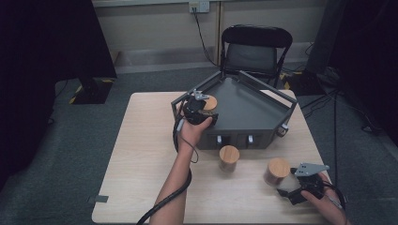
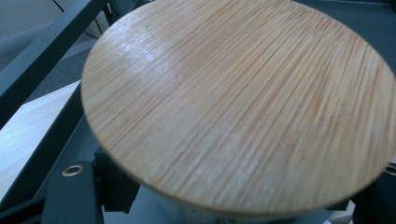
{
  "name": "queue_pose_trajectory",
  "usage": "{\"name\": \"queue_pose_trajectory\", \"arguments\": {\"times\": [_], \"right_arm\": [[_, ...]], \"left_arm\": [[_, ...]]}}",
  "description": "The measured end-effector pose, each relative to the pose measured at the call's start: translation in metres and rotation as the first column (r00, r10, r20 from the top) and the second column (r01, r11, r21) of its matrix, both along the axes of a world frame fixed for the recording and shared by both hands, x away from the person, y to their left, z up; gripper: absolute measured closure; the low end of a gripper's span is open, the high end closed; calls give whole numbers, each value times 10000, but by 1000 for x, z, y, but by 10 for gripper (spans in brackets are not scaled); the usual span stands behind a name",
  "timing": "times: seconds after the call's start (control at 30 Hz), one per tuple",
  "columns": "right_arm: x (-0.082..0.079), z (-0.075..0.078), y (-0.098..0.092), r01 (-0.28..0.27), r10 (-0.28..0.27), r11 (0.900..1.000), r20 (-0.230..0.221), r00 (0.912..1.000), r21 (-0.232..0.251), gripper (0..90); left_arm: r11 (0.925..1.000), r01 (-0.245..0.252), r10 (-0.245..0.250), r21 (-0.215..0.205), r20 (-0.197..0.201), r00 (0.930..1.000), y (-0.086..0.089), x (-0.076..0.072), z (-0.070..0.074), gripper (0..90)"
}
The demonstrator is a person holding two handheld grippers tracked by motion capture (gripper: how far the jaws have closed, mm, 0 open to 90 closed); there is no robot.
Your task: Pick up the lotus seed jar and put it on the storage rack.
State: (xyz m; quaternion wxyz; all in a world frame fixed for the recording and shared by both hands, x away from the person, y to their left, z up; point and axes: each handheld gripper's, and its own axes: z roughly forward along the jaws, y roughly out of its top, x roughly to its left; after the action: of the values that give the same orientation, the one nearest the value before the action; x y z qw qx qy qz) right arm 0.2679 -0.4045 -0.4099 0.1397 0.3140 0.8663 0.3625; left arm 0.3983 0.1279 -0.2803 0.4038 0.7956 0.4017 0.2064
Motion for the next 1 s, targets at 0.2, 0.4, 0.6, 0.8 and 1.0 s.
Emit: {"name": "queue_pose_trajectory", "arguments": {"times": [0.2,0.4,0.6,0.8,1.0], "right_arm": [[0,0,0,1,-1,10000,-1,10000,1,0],[0,0,0,3,-3,10000,-3,10000,2,0],[0,0,0,3,-3,10000,-4,10000,3,0],[0,0,0,3,-3,10000,-6,10000,4,0],[0,0,0,1,-1,10000,-3,10000,1,0]], "left_arm": [[10000,-67,67,32,-11,10000,-2,1,0,258],[9999,-115,115,77,-51,9999,-2,2,-1,258],[9997,-219,219,59,-102,9997,-2,3,-3,258],[9997,-221,223,130,-143,9997,-3,3,-3,258],[9997,-226,228,106,-171,9996,-4,4,-4,258]]}}
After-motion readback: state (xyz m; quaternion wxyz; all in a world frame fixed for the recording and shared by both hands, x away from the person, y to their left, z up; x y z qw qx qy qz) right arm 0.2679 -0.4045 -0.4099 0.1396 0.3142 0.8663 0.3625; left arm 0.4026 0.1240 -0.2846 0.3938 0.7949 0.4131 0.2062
